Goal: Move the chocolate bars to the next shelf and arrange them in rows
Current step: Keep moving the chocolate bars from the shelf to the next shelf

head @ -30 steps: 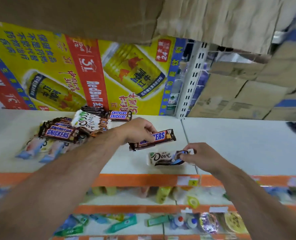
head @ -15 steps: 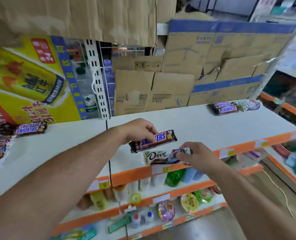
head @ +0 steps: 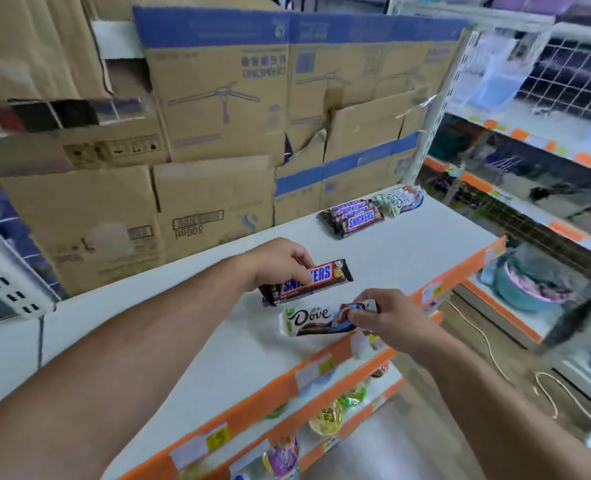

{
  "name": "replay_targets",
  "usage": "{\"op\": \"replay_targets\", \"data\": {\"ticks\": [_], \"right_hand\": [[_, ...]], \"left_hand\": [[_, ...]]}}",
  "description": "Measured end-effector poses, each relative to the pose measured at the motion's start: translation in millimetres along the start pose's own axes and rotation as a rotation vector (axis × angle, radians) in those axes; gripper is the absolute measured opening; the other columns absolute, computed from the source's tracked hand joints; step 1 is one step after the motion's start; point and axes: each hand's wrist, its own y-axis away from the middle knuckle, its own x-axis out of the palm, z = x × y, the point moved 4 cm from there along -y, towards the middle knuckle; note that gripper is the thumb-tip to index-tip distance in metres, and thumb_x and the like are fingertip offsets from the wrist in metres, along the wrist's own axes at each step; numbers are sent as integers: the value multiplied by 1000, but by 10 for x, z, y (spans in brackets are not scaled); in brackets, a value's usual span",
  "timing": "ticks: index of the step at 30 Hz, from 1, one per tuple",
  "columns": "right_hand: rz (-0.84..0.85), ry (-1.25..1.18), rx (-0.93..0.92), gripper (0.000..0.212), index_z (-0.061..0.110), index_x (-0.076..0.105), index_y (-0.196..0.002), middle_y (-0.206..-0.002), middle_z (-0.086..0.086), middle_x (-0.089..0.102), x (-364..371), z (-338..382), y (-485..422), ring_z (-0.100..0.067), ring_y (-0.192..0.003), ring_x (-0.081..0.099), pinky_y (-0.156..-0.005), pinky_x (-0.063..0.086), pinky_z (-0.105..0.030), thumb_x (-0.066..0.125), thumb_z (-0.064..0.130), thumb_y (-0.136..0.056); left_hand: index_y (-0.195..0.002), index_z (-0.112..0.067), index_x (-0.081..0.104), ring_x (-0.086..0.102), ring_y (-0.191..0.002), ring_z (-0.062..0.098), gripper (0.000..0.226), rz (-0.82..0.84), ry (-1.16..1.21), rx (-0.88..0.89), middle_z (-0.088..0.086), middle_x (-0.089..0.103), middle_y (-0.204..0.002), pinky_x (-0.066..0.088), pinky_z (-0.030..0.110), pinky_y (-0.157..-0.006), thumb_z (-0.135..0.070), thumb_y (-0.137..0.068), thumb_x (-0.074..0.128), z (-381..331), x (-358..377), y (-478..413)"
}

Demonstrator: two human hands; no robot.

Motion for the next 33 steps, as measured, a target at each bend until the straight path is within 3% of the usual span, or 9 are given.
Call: {"op": "replay_targets", "data": {"ticks": [7,14,17,21,25,29,33], "right_hand": [[-39,-25,22,7,14,68,-82,-61,-3,61,-591,-214,-738,-14,-55,52,-53,37,-25,68,19,-88],[-37,7,27,8,15,69,-81,-61,-2,62,-1115,-513,-1377,-12,-55,55,-54,40,-23,70,22,-85],[-19,-32,22,10,14,68,-78,-60,-2,61,-1372,-717,-1698,-14,-56,55,-59,40,-29,70,21,-84],[27,-58,-13,11,8,67,-79,-55,3,57,-1697,-945,-2107,-9,-49,50,-51,36,-23,69,15,-87],[25,-39,-78,12,11,68,-82,-64,-2,63,-2117,-1130,-2528,-19,-56,52,-54,38,-30,72,23,-85],[-51,95,-181,15,15,66,-91,-83,-7,68,-2516,-1222,-2904,-26,-76,60,-62,41,-32,71,28,-85],[-124,213,-226,25,18,65,-105,-83,-1,62,-2682,-1280,-3152,-23,-80,57,-64,37,-29,67,34,-87]], "left_hand": [[-89,-28,72,67,-82,13,16,15,-75,45,-4,71,-93,50,26,-65,-21,-77,79,-472,-90,-866],[-91,-24,72,66,-85,13,16,2,-96,31,-7,71,-91,50,28,-75,-22,-77,79,-764,-55,-1518],[-91,-22,72,64,-80,12,17,-17,-99,15,-6,71,-87,48,29,-76,-20,-76,79,-857,9,-1744],[-94,-22,72,60,-74,9,17,-38,-151,-24,-6,69,-85,46,26,-72,-19,-79,77,-1026,123,-1980],[-90,-26,70,60,-76,12,15,-81,-131,-114,-7,68,-82,46,29,-73,-18,-79,78,-1199,323,-2167],[-92,-28,69,62,-80,15,16,-110,-169,-184,-5,70,-86,51,38,-79,-20,-81,77,-1340,573,-2275],[-96,-27,69,61,-76,6,18,-187,-139,-275,-15,67,-82,46,26,-73,-21,-82,77,-1355,744,-2258]]}}
